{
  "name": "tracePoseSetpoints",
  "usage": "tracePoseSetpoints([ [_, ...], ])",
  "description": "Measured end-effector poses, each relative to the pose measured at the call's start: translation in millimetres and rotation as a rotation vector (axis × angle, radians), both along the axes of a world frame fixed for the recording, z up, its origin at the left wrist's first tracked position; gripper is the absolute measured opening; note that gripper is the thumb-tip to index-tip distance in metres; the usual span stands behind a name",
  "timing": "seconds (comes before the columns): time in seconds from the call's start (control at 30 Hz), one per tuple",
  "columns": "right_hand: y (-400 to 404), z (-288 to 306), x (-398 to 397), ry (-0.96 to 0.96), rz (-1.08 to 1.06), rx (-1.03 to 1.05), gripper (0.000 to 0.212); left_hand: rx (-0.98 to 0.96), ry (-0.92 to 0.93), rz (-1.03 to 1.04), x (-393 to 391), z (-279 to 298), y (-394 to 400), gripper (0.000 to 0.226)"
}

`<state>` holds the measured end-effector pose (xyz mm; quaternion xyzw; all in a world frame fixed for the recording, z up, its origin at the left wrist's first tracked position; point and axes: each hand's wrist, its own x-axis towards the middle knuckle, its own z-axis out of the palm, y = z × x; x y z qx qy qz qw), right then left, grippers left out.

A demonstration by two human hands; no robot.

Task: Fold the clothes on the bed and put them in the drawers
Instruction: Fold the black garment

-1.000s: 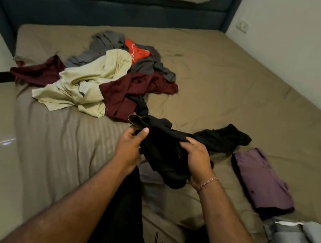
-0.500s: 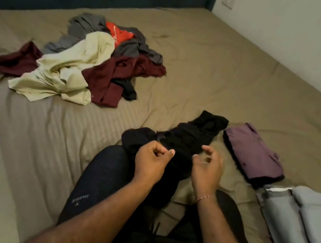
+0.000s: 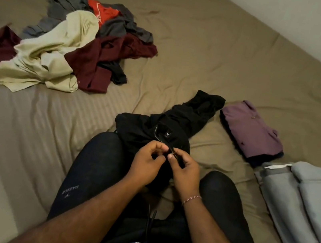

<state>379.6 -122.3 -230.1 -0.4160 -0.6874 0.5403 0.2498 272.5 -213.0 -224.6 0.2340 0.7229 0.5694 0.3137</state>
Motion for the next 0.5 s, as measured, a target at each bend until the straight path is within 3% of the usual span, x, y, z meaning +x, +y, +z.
tracePoseSetpoints([
  [0.1, 3, -2, 0, 0.060, -0.032, -0.067, 0.023, -0.093, 0.217, -0.059, -4, -5, -2, 0.023],
  [0.2, 0, -5, 0, 0.092, -0.044, -0.094, 0.023, -0.176, 0.294, -0.136, -1, -6, 1, 0.026],
  [0.5, -2, 7, 6, 0.041, 0.023, 0.124, 0.019, -0.189, 0.533, -0.170, 3, 0, -5, 0.006],
])
